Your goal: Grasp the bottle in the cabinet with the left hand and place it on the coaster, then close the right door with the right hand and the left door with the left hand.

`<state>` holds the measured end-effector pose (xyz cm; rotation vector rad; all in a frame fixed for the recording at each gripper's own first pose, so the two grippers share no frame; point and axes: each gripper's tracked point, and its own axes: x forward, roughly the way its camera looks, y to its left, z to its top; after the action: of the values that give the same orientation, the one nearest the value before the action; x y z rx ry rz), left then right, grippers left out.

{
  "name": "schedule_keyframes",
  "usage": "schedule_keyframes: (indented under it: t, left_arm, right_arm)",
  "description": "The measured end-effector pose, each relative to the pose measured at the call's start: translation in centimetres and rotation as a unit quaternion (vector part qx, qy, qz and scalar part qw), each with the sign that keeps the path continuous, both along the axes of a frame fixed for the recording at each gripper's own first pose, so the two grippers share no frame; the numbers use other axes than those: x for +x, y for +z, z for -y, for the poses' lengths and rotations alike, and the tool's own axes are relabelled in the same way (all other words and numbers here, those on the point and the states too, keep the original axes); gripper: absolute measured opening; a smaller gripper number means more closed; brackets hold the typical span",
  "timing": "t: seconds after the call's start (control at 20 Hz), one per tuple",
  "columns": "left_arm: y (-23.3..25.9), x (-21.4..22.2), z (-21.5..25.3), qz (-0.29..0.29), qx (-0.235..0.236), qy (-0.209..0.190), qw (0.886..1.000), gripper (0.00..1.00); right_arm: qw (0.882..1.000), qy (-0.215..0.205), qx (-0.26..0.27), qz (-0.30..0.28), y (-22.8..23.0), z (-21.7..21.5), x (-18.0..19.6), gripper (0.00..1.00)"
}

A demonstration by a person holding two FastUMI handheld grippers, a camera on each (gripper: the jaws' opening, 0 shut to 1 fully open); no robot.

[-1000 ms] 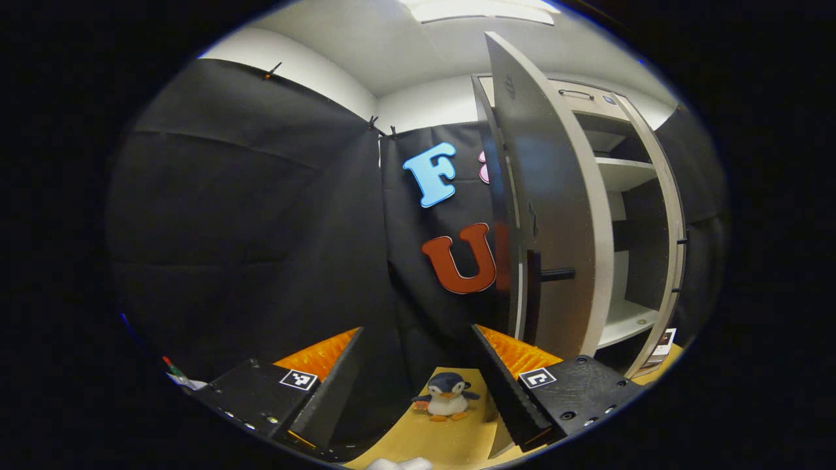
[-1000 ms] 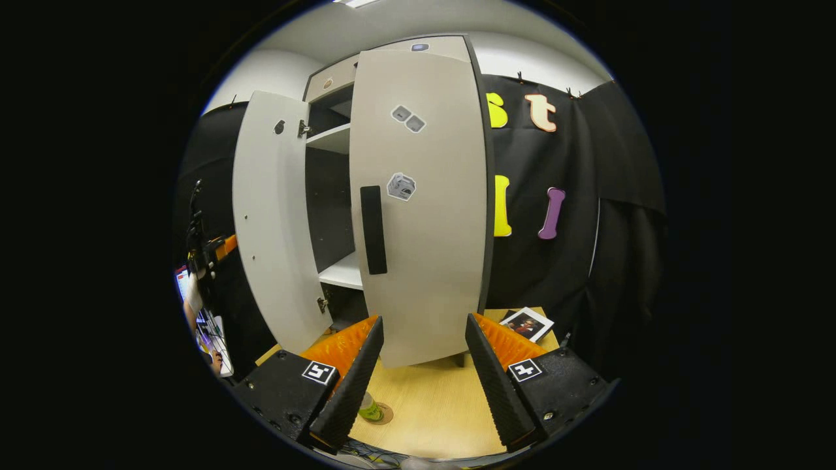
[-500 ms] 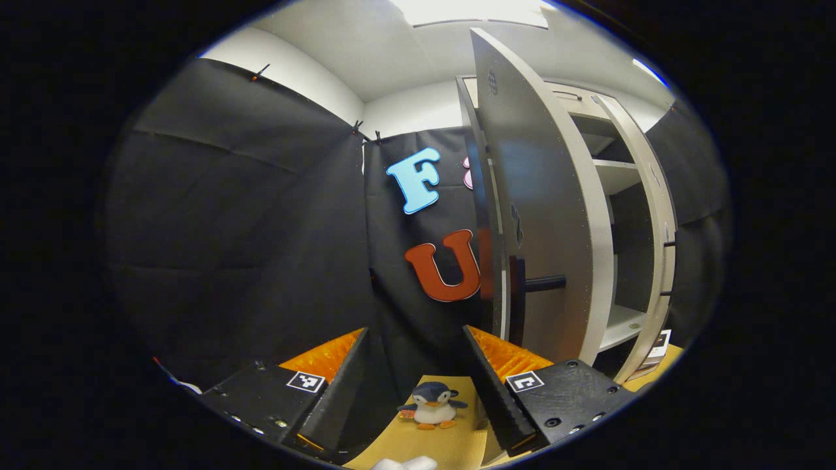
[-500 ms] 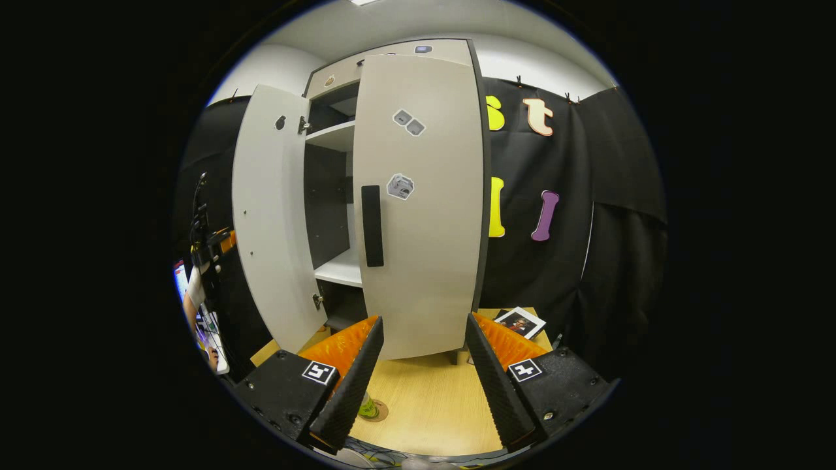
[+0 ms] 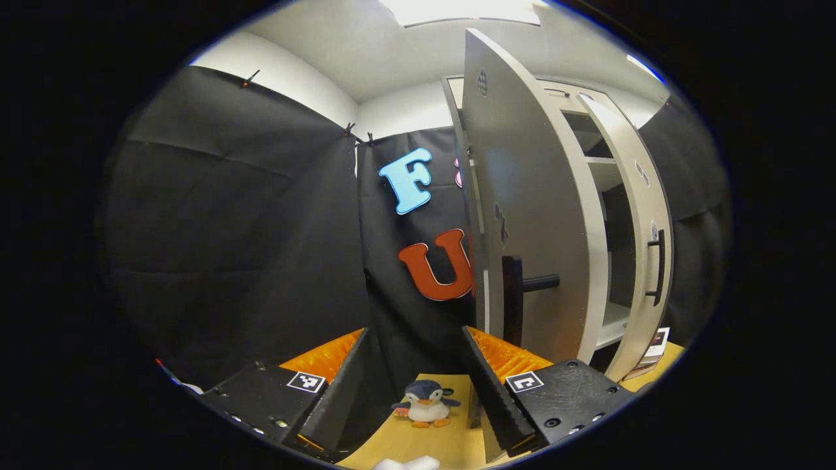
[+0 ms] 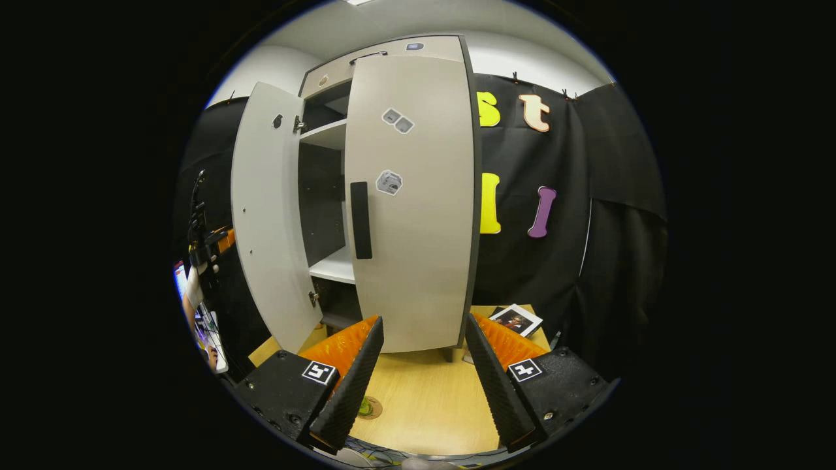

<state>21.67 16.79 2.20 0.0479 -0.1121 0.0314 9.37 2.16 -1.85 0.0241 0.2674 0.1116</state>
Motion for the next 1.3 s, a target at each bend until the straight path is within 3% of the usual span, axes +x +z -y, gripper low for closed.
schedule_keyframes:
  t: [0.05,0.25,0.4,0.7,0.85,1.3]
  left_arm:
    - [0.1,-0.1,0.5,0.001,-0.001,-0.003,1.000,0.85]
    - [0.5,-0.3,3.3,0.008,0.005,-0.022,1.000,0.85]
    - [0.3,-0.2,6.9,0.009,-0.006,-0.057,0.998,0.82]
    - [0.7,1.1,13.1,0.007,-0.015,-0.116,0.993,0.88]
    - [0.4,1.6,14.3,-0.001,-0.015,-0.120,0.993,0.96]
    - [-0.4,0.0,14.8,-0.023,-0.011,-0.125,0.992,0.96]
  right_arm:
    - [1.000,-0.003,0.001,0.000,0.0,0.4,-0.1,0.79]
    - [1.000,-0.010,0.002,-0.003,-0.2,1.4,0.0,0.79]
    - [1.000,-0.010,0.002,-0.005,-0.2,1.7,0.2,0.79]
    - [1.000,-0.015,0.008,-0.001,0.4,1.9,0.3,0.79]
    - [1.000,-0.023,0.008,0.003,0.9,2.2,-0.1,0.79]
    - [0.999,-0.036,0.005,0.008,1.6,1.3,-0.9,0.79]
